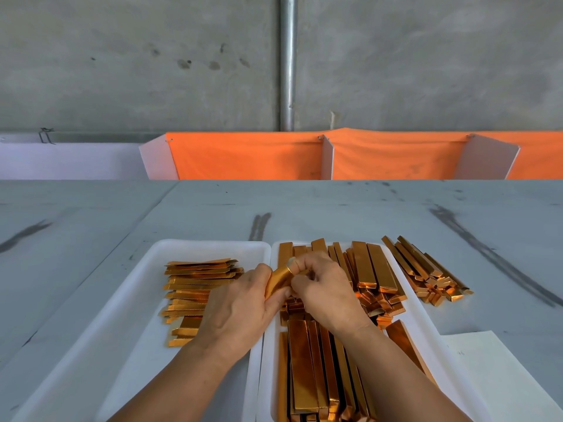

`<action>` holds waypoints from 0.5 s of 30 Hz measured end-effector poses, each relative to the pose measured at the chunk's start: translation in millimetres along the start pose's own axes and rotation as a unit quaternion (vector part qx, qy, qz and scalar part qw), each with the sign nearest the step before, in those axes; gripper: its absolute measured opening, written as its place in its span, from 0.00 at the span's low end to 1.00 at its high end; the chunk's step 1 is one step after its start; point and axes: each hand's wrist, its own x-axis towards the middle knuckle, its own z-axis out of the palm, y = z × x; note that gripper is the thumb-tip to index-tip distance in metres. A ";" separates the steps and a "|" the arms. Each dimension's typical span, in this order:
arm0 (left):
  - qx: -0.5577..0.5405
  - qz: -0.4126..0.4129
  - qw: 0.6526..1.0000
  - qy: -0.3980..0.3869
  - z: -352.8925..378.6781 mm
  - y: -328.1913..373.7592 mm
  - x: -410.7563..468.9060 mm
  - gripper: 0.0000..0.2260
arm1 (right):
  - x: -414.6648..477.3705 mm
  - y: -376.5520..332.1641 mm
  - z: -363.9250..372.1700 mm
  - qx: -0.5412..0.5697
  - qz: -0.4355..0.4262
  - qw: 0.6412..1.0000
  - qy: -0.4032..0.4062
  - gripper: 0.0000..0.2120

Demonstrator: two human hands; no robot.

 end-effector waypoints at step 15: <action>-0.016 0.012 1.000 -0.012 0.2 -1.9 -0.8 0.25 | 4.4 2.3 -2.5 0.102 -0.033 0.994 0.035 0.10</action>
